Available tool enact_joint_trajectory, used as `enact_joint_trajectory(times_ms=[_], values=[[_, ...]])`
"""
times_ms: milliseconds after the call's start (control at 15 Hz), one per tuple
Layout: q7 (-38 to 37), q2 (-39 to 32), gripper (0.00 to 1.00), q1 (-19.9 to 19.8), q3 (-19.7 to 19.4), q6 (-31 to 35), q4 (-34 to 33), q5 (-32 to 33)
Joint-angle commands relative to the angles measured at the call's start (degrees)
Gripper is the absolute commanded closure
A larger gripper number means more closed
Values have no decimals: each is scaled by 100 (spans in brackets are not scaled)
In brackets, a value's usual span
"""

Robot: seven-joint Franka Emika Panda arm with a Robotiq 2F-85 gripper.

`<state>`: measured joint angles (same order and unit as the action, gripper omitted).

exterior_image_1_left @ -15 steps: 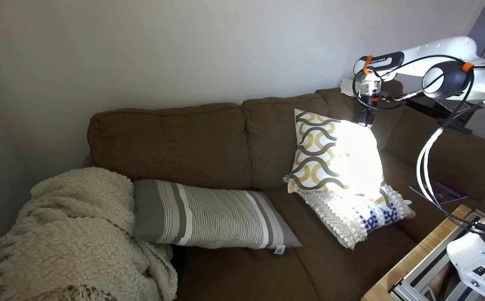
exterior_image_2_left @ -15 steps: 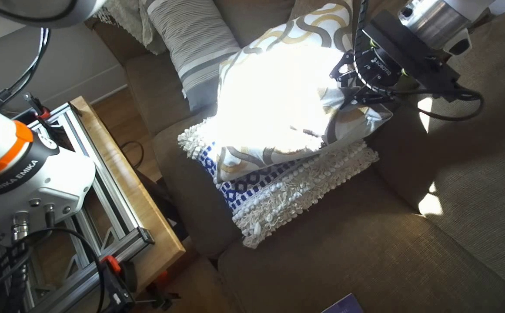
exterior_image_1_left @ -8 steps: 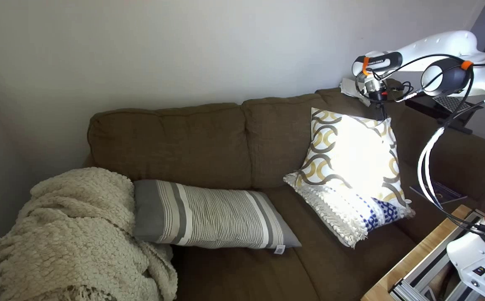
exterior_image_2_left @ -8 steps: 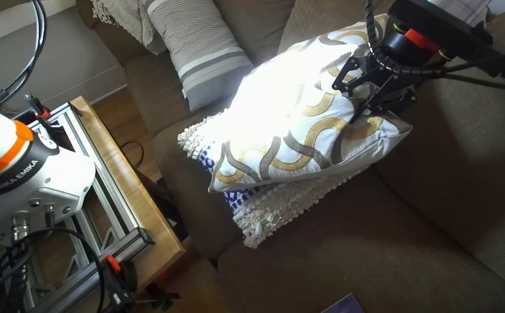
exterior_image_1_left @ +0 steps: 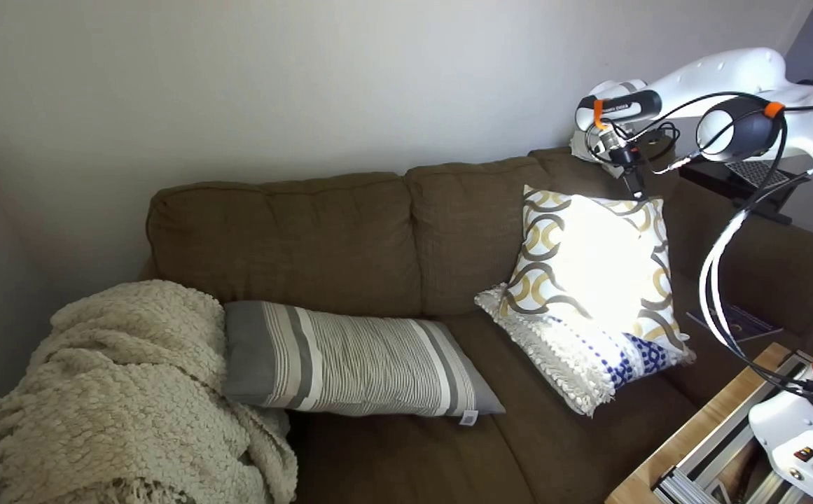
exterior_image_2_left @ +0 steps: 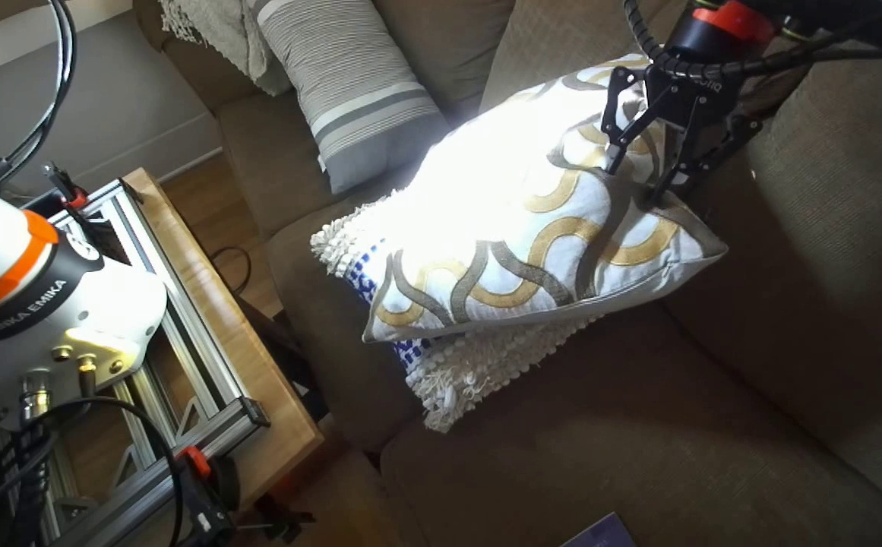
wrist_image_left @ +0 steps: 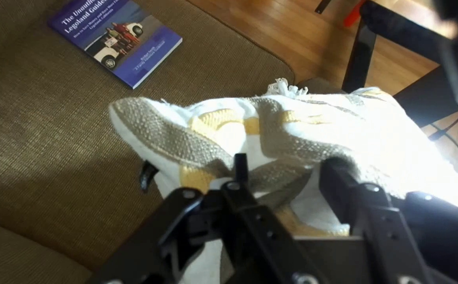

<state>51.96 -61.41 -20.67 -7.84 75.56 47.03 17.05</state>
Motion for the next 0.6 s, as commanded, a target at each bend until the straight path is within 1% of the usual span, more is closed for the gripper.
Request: enact_joint_trajectory(times_ms=[0,133,267,333,400,533], values=[[-679,322,16,93,178,-156,151,-472],[-1285,525,1,172,317,-121,317,-912],[-1867,665,0,271,455,169,514,-1323],[-2289,669,0,322,521,315,595,-1559],[-2570,671,0,406,552,514,696,-1676],[-3168,678,0,633,561,1184,1038,-1757]])
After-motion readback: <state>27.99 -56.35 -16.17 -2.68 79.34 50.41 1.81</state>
